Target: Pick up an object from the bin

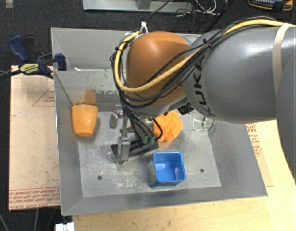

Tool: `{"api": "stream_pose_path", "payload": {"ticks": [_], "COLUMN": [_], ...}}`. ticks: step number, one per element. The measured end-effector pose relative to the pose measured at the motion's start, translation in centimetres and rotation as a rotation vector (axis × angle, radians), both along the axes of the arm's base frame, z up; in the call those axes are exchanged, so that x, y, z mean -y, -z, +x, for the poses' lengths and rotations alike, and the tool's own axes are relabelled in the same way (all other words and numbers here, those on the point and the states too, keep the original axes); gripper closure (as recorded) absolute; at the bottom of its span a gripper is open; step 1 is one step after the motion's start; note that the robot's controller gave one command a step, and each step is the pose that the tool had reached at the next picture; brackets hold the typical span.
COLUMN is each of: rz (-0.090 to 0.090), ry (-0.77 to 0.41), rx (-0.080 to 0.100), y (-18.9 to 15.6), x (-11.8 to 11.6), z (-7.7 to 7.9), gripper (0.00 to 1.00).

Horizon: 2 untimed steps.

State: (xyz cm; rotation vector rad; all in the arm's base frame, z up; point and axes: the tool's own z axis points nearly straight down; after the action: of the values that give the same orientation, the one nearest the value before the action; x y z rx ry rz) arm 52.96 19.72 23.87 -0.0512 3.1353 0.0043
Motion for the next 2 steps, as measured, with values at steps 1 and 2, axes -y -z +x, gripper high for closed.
{"api": "stream_pose_path", "payload": {"ticks": [1, 2], "rz": [0.000, -0.002], "ry": [-0.227, -0.470], "rx": [0.000, -0.001], "y": [5.8, 8.9], "x": [1.9, 4.9], "z": [-0.9, -1.7], "gripper": [0.00, 0.00]}}
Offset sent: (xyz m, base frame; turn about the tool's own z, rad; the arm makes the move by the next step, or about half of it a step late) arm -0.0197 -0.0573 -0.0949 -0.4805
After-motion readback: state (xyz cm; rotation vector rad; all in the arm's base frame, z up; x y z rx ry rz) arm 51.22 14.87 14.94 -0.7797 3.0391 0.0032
